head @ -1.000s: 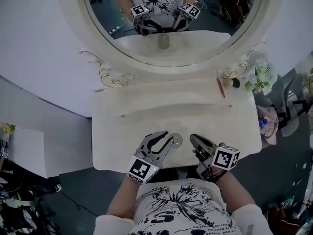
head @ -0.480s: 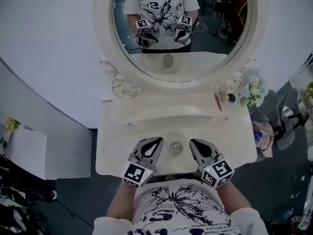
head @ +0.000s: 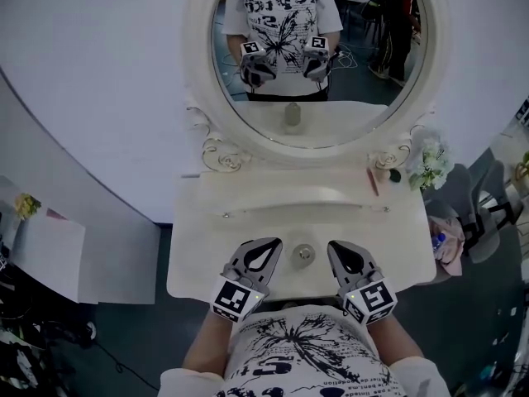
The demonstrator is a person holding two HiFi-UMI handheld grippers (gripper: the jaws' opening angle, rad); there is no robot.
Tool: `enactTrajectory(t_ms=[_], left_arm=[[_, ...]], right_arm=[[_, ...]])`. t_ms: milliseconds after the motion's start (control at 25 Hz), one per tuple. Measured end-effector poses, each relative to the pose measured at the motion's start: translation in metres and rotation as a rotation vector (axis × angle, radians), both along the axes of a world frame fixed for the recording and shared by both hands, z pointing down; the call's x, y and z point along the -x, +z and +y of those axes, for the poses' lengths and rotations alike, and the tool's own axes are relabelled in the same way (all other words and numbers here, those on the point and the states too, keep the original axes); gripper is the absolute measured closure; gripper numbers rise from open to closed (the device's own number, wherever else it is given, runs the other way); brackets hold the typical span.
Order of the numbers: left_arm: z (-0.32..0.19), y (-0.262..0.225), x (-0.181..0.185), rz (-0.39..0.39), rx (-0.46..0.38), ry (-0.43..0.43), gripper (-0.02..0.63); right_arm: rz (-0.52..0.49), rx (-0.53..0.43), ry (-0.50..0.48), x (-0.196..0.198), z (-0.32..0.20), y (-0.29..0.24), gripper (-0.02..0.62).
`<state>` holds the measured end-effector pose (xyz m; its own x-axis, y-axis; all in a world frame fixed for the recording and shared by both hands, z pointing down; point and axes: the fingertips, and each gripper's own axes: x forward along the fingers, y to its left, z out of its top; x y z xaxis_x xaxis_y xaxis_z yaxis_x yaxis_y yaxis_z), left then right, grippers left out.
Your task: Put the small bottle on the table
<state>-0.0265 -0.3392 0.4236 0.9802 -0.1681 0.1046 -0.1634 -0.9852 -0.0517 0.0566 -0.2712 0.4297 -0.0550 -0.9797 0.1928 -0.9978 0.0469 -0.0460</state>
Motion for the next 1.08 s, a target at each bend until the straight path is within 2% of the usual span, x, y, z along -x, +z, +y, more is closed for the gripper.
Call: enactTrajectory(t_ms=[200,440,680,920,1080], left_arm=[[0.007,0.001,0.001,-0.041,-0.024,0.008,0.586],[0.012,0.0,0.002,-0.058,-0.03,-0.001,0.586],[0.011,-0.002,0.005,-0.052,-0.039,-0.022,0.586],[0.01,0.001,0.007,-0.064,-0.021,-0.023,0.586],[0.004,0.0,0.006,-0.033,0.005,-0.034,0.586]], right_arm=[[0.012,0.003,-0.01,0.006,0.003,0.001,0.578],[-0.005,-0.006,0.027,0.005,0.005,0.002,0.578],[0.024,-0.024,0.054,0.005,0.002,-0.001,0.578],[0.004,-0.011,0.068,0.008,0.002,0.003,0.578],[0.009,-0.011,0.074,0.004,-0.002,0.003,0.578]])
